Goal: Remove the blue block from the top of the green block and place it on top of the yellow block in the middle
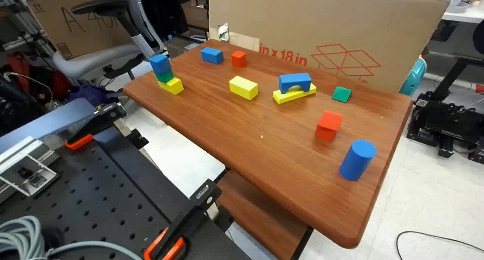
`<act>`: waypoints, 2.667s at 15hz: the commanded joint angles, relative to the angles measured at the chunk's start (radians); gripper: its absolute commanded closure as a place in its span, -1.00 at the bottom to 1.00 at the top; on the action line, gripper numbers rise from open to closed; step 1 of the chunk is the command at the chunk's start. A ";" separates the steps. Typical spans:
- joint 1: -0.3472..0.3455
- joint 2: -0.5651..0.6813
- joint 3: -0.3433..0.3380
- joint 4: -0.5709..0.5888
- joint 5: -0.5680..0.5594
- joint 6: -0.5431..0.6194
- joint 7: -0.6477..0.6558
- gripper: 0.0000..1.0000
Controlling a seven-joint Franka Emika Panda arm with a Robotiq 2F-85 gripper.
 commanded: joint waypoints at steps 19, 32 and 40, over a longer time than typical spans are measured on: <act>-0.001 0.345 0.010 0.136 0.010 0.149 0.000 -1.00; 0.105 1.024 0.021 0.468 -0.101 0.256 -0.060 -1.00; 0.164 1.216 -0.030 0.565 -0.172 0.256 -0.062 -1.00</act>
